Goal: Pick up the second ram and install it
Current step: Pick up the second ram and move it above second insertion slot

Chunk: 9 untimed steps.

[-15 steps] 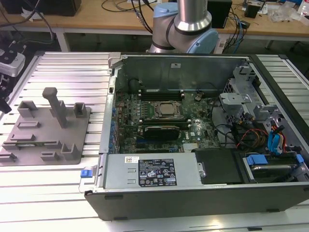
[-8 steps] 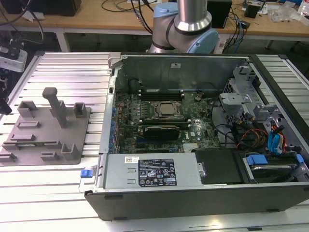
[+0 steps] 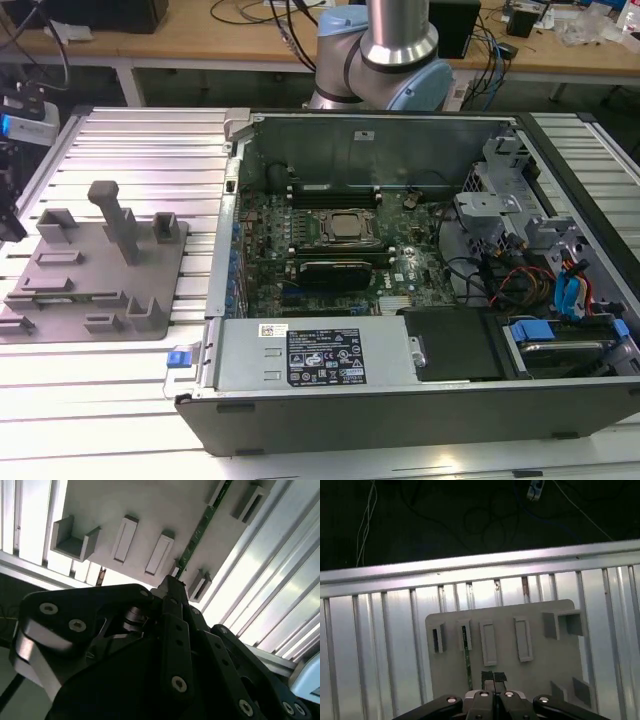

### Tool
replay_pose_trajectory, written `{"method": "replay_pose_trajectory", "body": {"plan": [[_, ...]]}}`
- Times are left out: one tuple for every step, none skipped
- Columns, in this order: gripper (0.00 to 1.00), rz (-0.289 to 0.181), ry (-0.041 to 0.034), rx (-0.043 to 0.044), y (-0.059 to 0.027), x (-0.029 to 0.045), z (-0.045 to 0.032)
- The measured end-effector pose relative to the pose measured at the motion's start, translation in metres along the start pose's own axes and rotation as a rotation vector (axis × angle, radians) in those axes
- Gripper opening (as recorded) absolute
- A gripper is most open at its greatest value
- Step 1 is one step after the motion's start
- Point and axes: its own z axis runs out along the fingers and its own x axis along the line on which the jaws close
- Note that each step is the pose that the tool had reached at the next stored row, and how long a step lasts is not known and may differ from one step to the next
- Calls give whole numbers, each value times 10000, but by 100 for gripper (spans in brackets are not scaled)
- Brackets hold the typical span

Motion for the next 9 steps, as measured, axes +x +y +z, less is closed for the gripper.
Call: {"method": "replay_pose_trajectory", "body": {"plan": [[8,-226,11,-7,0,0,5],[8,-228,11,-7,0,0,5],[8,-228,10,-6,0,1,8],[8,-228,10,-5,-10,18,31],[8,-228,10,-5,-22,39,55],[8,-211,9,-4,-44,71,86],[8,-201,8,-4,-61,86,101],[8,-192,9,-5,-78,98,112],[8,-188,9,-5,-93,105,120]]}}
